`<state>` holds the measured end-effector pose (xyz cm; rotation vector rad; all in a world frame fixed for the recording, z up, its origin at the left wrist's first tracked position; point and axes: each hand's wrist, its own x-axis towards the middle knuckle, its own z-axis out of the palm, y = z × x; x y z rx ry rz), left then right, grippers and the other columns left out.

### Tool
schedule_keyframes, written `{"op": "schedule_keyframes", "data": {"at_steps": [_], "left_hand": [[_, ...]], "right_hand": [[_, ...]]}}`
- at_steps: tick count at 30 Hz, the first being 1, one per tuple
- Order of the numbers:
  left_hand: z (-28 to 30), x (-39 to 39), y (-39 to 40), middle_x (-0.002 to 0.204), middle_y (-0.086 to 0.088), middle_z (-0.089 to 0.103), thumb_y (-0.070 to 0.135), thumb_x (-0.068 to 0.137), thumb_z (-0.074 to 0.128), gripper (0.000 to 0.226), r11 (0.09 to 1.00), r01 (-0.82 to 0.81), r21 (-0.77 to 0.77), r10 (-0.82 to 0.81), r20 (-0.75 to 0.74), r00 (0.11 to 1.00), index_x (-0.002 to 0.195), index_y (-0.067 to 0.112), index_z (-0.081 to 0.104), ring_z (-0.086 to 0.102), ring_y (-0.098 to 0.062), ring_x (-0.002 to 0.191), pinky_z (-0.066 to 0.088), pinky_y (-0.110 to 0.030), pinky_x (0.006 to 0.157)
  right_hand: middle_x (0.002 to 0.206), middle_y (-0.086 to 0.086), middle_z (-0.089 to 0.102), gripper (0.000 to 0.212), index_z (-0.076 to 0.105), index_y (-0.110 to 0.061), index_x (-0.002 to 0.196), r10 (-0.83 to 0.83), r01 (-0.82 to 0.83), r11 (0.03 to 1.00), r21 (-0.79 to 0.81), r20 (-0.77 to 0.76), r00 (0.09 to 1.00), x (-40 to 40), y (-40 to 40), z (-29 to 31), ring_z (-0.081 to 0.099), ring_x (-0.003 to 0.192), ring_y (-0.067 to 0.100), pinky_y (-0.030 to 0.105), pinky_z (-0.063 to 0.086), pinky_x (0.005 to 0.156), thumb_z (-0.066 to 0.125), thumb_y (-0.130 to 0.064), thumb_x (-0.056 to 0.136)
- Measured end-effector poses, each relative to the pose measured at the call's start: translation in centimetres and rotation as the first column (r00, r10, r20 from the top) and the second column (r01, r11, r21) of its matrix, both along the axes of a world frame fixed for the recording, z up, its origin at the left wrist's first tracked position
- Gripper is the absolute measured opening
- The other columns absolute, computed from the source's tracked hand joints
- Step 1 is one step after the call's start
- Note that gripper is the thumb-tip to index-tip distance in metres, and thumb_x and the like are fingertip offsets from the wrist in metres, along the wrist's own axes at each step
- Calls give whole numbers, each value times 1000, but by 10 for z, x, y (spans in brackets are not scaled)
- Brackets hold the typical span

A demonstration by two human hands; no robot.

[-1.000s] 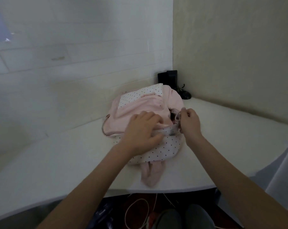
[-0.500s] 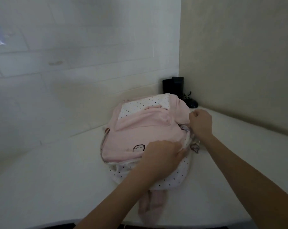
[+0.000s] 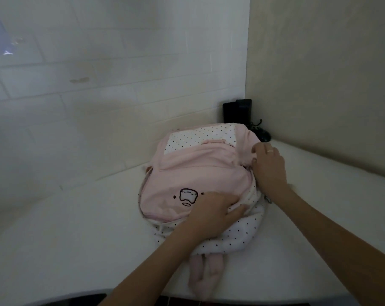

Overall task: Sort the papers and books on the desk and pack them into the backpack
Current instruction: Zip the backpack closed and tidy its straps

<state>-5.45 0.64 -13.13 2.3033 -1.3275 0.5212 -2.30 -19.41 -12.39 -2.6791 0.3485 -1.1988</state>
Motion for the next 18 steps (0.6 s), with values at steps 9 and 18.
{"op": "schedule_keyframes", "data": {"at_steps": [9, 18], "left_hand": [[6, -25, 33, 88, 3, 57, 71, 76, 44, 54, 946, -321, 39, 323, -28, 946, 87, 19, 51, 51, -19, 83, 37, -33, 71], [-7, -60, 150, 84, -9, 52, 76, 55, 63, 84, 435, -875, -214, 306, -879, 367, 93, 2, 47, 55, -26, 79, 44, -34, 66]], "right_hand": [[75, -2, 58, 26, 54, -22, 74, 256, -499, 746, -441, -502, 826, -83, 39, 14, 57, 78, 23, 34, 37, 77, 72, -37, 63], [73, 0, 49, 27, 49, -16, 74, 164, -340, 924, -174, -623, 765, -111, 151, 44, 55, 79, 24, 27, 35, 65, 52, -39, 90]]}}
